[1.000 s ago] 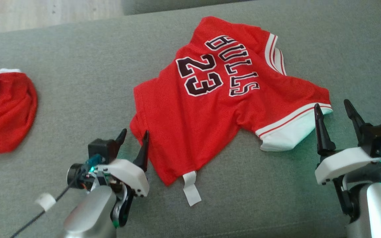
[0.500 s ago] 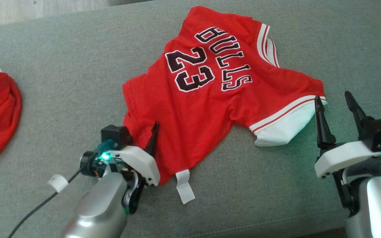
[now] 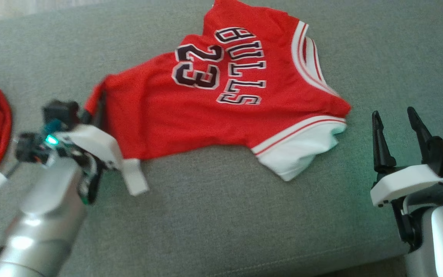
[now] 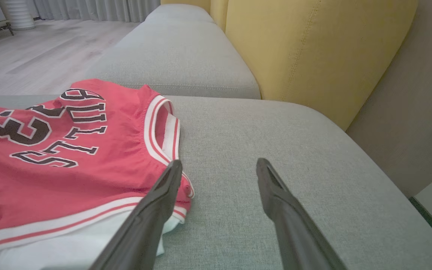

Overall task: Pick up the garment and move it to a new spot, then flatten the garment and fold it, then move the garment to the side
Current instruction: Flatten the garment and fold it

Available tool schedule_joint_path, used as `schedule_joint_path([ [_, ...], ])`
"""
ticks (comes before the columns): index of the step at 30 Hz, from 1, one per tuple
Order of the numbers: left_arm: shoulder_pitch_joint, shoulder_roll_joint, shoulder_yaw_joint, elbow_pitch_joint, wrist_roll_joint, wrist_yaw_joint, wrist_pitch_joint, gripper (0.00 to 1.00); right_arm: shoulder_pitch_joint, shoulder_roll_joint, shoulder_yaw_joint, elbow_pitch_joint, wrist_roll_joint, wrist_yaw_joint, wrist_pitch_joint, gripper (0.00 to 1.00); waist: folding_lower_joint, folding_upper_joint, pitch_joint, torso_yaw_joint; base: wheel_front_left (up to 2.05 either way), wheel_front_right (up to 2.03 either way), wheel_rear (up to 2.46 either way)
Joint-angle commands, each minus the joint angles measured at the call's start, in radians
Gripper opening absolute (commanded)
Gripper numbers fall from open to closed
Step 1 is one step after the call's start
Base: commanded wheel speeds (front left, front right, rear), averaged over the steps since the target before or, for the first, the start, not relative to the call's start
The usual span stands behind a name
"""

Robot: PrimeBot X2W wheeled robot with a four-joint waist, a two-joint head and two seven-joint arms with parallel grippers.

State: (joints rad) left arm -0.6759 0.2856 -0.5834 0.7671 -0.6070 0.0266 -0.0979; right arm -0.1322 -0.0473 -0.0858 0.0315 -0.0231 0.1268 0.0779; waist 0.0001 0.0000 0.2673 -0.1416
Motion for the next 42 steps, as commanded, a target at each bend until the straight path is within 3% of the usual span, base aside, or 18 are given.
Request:
schedule_joint_path([
  [1, -0.052, 0.05, 0.042, -0.017, 0.007, 0.005, -0.002, 0.0, -0.023, -0.003, 0.017, -0.029, 0.008, 0.004, -0.012, 1.0, -0.0001, 0.0, 0.01, -0.009, 0.0, 0.0, 0.0],
  [9, -0.111, 0.106, 0.061, 0.016, 0.002, -0.003, 0.006, 0.0, -0.032, -0.003, 0.011, -0.009, 0.012, 0.004, -0.024, 1.0, -0.0001, 0.0, 0.032, -0.029, 0.0, 0.0, 0.0],
  [10, -0.11, 0.106, 0.062, 0.021, -0.001, -0.005, 0.003, 0.16, -0.034, -0.003, 0.009, -0.006, 0.012, 0.004, -0.026, 1.0, -0.0001, 0.0, 0.033, -0.03, 0.0, 0.0, 0.0],
  [11, -0.108, 0.104, 0.062, 0.024, -0.003, -0.007, -0.002, 0.47, -0.035, -0.003, 0.008, -0.003, 0.012, 0.004, -0.027, 1.0, -0.0001, 0.0, 0.033, -0.031, 0.0, 0.0, 0.0],
  [12, -0.104, 0.101, 0.063, 0.027, -0.007, -0.009, -0.008, 0.96, -0.036, -0.003, 0.006, -0.001, 0.012, 0.004, -0.029, 1.0, -0.0001, 0.0, 0.032, -0.03, 0.0, 0.0, 0.0],
  [13, -0.1, 0.098, 0.065, 0.028, -0.011, -0.011, -0.015, 1.0, -0.036, -0.003, 0.004, 0.002, 0.012, 0.004, -0.03, 1.0, -0.0001, 0.0, 0.031, -0.03, 0.0, 0.0, 0.0],
  [22, -0.038, 0.057, 0.064, -0.015, -0.023, -0.017, -0.111, 1.0, -0.009, -0.003, 0.011, 0.037, 0.017, 0.004, -0.035, 1.0, -0.0001, 0.0, -0.014, 0.006, 0.0, 0.0, 0.0],
  [29, 0.121, 0.007, 0.057, -0.2, -0.012, 0.008, -0.158, 1.0, 0.05, -0.003, 0.072, 0.157, -0.005, 0.004, -0.022, 1.0, -0.0001, 0.0, -0.076, 0.074, 0.0, 0.0, 0.0],
  [42, 0.502, -0.033, 0.126, -0.586, 0.058, 0.125, -0.164, 1.0, 0.009, -0.003, 0.075, 0.423, -0.019, 0.004, -0.087, 1.0, -0.0001, 0.0, -0.144, 0.178, 0.0, 0.0, 0.0],
])
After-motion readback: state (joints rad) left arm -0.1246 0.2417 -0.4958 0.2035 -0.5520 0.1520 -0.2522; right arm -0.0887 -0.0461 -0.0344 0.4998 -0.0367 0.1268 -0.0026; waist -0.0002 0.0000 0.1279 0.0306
